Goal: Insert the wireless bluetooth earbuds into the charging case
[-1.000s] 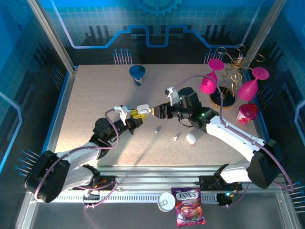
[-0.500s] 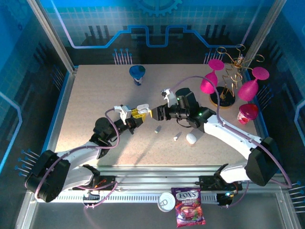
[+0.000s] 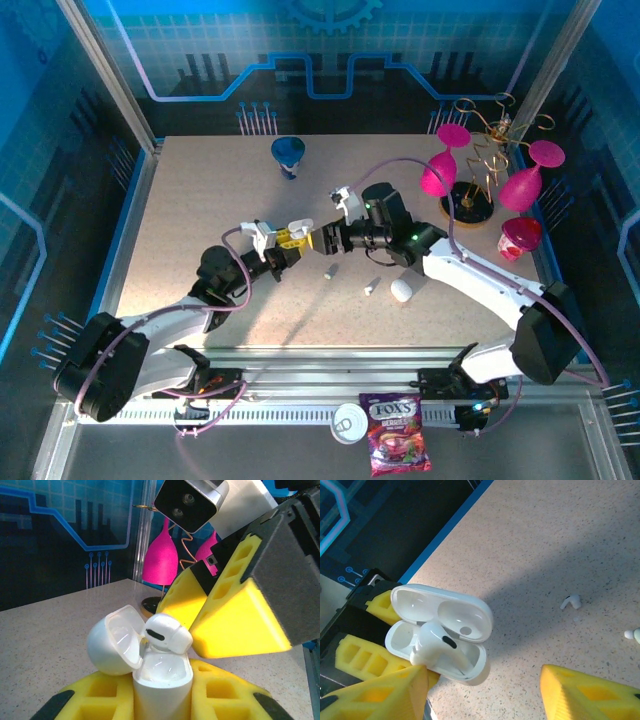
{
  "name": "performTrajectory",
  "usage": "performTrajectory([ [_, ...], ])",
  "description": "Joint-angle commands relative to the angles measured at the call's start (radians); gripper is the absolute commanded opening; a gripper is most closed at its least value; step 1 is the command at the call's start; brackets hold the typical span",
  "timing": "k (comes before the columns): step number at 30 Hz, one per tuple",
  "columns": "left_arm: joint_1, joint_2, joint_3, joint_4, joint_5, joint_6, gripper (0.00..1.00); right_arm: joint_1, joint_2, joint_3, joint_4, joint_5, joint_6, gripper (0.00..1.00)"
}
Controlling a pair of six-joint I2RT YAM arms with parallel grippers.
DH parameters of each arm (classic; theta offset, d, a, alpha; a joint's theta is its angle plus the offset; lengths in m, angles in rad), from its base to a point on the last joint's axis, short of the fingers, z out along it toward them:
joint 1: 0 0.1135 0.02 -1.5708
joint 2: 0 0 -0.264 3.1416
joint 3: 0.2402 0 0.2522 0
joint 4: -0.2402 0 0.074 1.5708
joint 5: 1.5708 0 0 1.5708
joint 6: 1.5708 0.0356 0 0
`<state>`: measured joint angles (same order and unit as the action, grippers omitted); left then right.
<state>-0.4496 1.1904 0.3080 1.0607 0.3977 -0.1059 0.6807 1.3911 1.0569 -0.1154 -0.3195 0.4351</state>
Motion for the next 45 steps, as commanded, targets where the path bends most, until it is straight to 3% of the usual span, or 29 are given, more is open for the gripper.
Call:
performTrajectory([
  [1,-0.006,0.001,0.029,0.053,0.024,0.012,0.0,0.006,-0.022,0.003,0.005,-0.011,-0.023,0.64],
  [16,-0.006,-0.007,0.036,0.059,0.04,-0.008,0.0,-0.039,-0.052,-0.024,0.022,-0.021,0.017,0.65],
  [24,-0.006,-0.001,0.037,0.061,0.041,-0.005,0.0,-0.042,-0.045,-0.028,0.024,-0.038,0.028,0.52],
  [35,-0.006,0.032,0.036,0.08,0.048,-0.003,0.0,-0.044,-0.064,-0.001,0.009,-0.073,0.038,0.56],
  [41,-0.006,0.057,0.022,0.12,0.053,0.037,0.0,-0.044,-0.054,0.078,-0.118,-0.052,0.035,0.56],
  [45,-0.004,0.076,0.016,0.146,0.056,0.099,0.0,-0.044,0.001,0.198,-0.327,-0.013,0.027,0.51],
])
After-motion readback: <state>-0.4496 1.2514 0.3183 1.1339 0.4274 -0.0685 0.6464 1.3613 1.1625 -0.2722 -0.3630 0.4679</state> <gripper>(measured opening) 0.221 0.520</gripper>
